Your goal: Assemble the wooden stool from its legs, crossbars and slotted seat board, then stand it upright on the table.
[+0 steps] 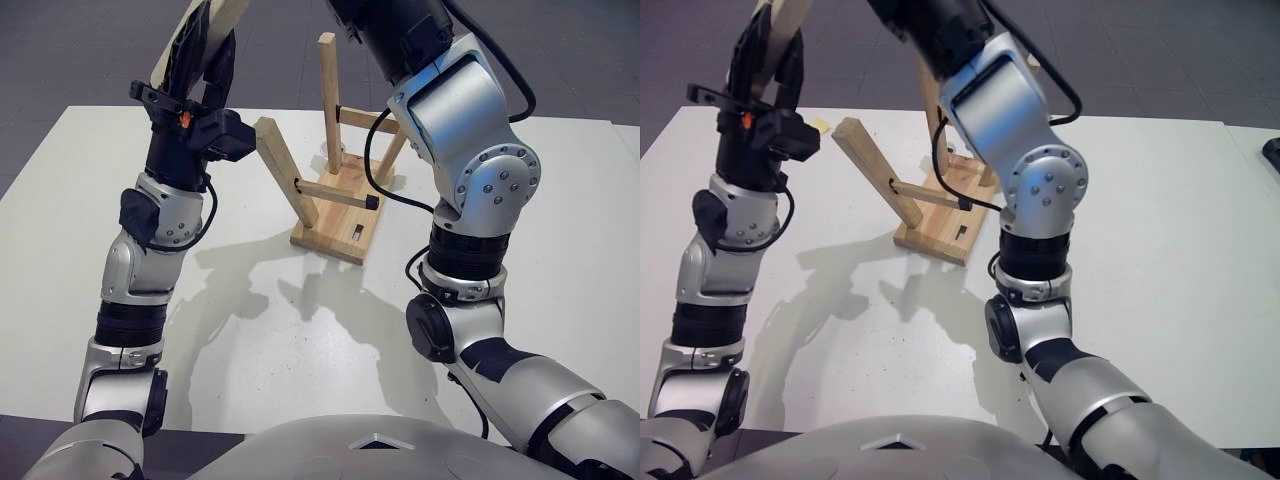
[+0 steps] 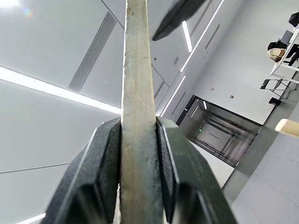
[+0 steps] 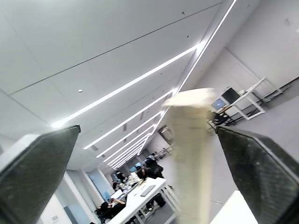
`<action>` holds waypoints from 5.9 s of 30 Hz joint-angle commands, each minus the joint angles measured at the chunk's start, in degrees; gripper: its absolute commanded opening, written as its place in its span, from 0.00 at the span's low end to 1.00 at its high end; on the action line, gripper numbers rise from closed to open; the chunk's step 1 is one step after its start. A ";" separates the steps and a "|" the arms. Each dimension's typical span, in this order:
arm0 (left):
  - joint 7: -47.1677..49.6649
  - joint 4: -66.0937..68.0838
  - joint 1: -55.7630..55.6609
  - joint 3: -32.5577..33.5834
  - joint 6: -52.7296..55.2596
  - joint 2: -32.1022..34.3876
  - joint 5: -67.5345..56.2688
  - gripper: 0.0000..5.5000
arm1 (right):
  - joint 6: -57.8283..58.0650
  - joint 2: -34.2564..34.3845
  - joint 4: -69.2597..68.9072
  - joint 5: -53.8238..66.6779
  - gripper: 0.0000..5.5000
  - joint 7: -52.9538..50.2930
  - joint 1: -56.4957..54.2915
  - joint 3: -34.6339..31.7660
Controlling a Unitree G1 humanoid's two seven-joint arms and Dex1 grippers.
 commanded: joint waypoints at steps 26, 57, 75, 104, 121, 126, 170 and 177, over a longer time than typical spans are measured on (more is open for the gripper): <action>-0.84 -2.07 1.52 -4.30 0.61 -2.03 2.36 0.18 | -3.98 1.13 -15.94 4.55 0.25 -17.09 10.49 9.51; -0.58 -5.58 4.15 -5.57 4.20 -4.86 4.39 0.18 | -2.74 -1.91 -15.16 2.86 0.98 -19.50 13.61 7.31; -1.83 -8.30 6.15 -8.71 3.19 -7.75 4.38 0.18 | -12.15 -3.40 31.68 -9.83 0.94 1.60 -9.88 0.81; -6.80 -11.30 -0.16 5.65 17.33 -13.17 -18.07 0.06 | 2.18 -13.35 1.08 -28.45 0.39 9.53 1.14 -0.04; -46.87 -10.44 17.23 18.22 41.58 7.06 -53.98 0.55 | -12.72 -34.51 -13.08 -79.49 0.86 9.01 28.15 5.23; -55.97 -11.03 19.19 17.16 47.50 12.99 -60.10 0.69 | -9.97 -30.72 -14.87 -76.19 0.98 10.35 32.55 -0.14; -44.89 15.64 12.98 9.21 41.07 5.54 -50.18 0.37 | -8.12 -20.06 -11.71 -77.10 0.98 14.38 33.21 -1.57; -32.54 6.20 9.73 15.18 26.92 -3.46 -50.70 0.37 | -5.96 -18.68 -6.60 -68.45 0.98 16.27 27.55 -7.55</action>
